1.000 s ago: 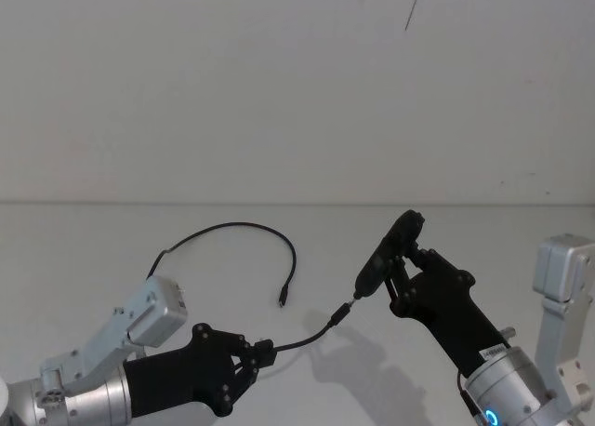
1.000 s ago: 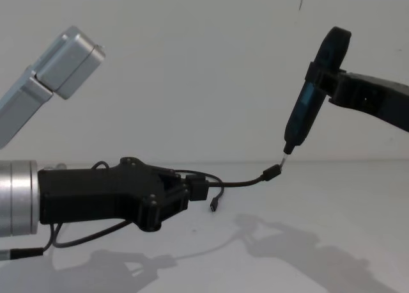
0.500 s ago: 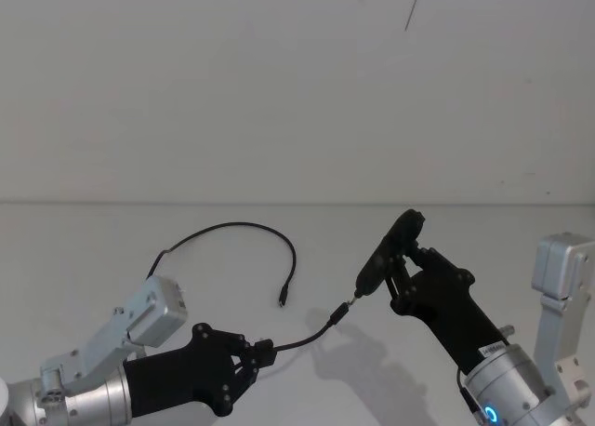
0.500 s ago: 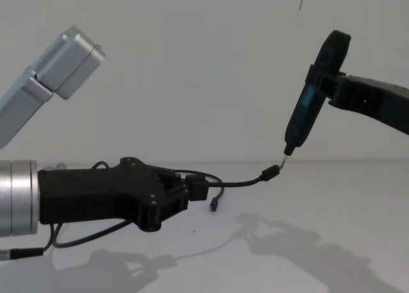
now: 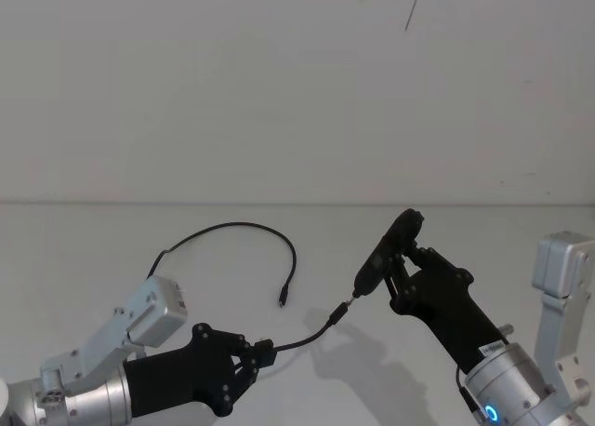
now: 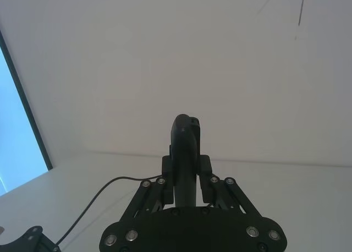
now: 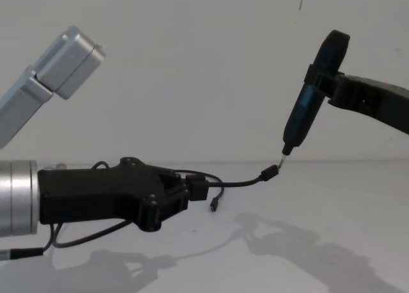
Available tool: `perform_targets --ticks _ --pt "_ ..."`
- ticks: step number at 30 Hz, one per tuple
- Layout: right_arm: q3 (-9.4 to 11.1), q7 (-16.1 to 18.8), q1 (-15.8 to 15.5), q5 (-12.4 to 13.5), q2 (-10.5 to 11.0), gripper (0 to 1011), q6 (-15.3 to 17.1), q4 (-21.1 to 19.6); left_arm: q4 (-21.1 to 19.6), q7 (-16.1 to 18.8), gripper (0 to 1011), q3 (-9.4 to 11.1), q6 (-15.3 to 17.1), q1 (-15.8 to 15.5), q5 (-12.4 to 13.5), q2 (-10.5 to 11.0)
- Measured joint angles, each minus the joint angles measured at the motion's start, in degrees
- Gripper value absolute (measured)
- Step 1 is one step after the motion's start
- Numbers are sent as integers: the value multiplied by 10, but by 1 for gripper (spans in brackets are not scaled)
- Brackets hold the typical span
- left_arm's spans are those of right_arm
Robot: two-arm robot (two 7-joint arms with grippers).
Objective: Pick up the data cable with the one hand.
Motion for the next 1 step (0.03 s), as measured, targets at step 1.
perform_targets --ticks 1 --pt "0 0 0 0 0 269 0 0 0 0 42 0 0 0 0 0"
